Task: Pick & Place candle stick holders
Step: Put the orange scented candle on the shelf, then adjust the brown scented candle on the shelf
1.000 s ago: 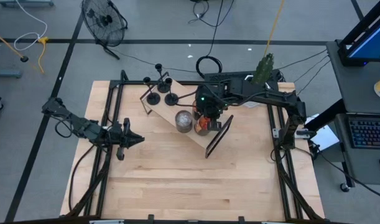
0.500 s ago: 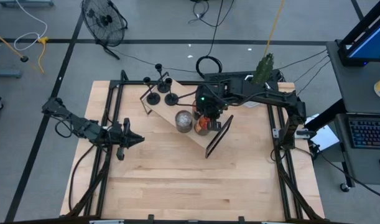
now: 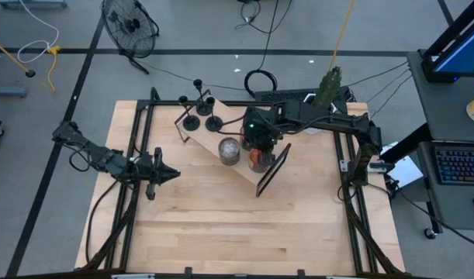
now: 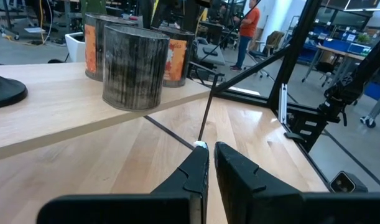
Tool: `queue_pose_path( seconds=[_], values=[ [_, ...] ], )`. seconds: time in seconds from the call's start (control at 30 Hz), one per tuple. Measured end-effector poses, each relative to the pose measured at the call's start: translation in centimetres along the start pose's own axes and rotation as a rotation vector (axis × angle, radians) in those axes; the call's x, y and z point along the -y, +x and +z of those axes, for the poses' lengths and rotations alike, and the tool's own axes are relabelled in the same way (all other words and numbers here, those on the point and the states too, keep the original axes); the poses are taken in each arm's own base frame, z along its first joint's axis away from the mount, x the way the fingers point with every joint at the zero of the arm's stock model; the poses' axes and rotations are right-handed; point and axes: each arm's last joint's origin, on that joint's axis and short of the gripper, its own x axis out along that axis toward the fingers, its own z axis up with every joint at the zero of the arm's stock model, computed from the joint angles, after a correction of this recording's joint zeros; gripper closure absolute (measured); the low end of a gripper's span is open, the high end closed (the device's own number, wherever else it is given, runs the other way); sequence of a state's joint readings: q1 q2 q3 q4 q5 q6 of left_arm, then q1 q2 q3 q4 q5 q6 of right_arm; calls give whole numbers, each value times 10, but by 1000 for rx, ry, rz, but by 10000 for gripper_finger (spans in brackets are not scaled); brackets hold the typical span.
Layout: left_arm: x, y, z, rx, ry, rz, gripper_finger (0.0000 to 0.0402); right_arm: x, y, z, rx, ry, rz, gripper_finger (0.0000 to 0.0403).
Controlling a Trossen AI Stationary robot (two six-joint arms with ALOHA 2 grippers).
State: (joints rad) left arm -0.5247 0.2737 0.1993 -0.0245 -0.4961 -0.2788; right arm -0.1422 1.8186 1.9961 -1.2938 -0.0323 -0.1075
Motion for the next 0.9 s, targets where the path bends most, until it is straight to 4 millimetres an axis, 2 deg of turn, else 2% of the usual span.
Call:
queue_pose_path(
  seconds=[0.27,0.47,0.73,0.9],
  values=[
    [0,0,0,-3,1,0,369,1,0,5,49,10,-9,329],
    [0,0,0,-5,2,-9,369,-2,-3,5,56,27,-8,309],
    [1,0,0,-8,-3,-21,369,-11,-29,2,154,12,-5,313],
    [1,0,0,-8,-10,-20,369,-27,-42,12,316,-33,21,333]
  ],
)
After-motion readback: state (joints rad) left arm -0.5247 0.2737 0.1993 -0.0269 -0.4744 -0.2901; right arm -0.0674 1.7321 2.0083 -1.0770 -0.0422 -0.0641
